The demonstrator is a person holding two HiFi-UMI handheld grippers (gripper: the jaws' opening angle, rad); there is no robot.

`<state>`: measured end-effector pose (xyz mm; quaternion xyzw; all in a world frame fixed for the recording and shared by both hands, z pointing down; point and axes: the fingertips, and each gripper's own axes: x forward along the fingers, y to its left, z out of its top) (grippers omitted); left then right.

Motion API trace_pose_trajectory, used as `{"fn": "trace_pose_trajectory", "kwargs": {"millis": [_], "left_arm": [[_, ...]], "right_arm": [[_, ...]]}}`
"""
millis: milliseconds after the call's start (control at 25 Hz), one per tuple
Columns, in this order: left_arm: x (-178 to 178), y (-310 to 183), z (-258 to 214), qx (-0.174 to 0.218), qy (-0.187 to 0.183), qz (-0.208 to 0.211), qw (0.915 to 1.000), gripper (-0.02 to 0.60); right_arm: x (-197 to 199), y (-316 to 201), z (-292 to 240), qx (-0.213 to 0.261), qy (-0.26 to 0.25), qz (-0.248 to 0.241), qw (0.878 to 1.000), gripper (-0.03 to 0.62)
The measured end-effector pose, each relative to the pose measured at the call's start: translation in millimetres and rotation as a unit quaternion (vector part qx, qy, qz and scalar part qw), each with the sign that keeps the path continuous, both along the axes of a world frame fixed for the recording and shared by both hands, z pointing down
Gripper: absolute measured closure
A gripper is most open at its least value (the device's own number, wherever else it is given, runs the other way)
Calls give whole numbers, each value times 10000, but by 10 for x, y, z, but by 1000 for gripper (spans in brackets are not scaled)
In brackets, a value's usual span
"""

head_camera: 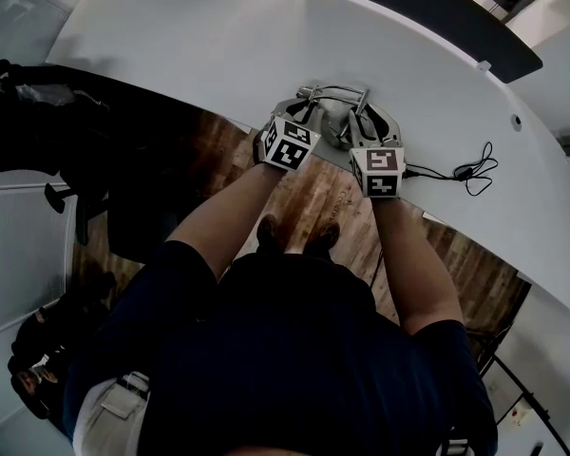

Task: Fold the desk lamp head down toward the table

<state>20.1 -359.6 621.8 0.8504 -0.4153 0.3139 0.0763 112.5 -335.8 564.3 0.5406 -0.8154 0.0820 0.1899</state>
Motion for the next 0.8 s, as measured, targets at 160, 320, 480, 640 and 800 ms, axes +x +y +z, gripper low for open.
{"fn": "trace_pose_trajectory", "kwargs": {"millis": [160, 320, 480, 640, 800], "left_arm": [[-17, 9, -51, -125, -136, 151, 9997, 529], [-78, 120, -233, 57, -177, 313, 9993, 529], [-179, 352, -566, 195, 144, 337, 9991, 530], [-140, 759, -1007, 463, 580, 677, 9949, 531], [-60, 1194, -1395, 703, 852, 1130, 9874, 535]], "right_arm": [[2, 3, -7, -32, 225, 9, 9997, 476], [35, 128, -82, -21, 233, 77, 9997, 480], [87, 384, -222, -102, -156, 166, 9997, 485], [-73, 739, -476, 63, -315, -17, 9995, 493], [-393, 1132, -722, 199, -382, -427, 9982, 510]]}}
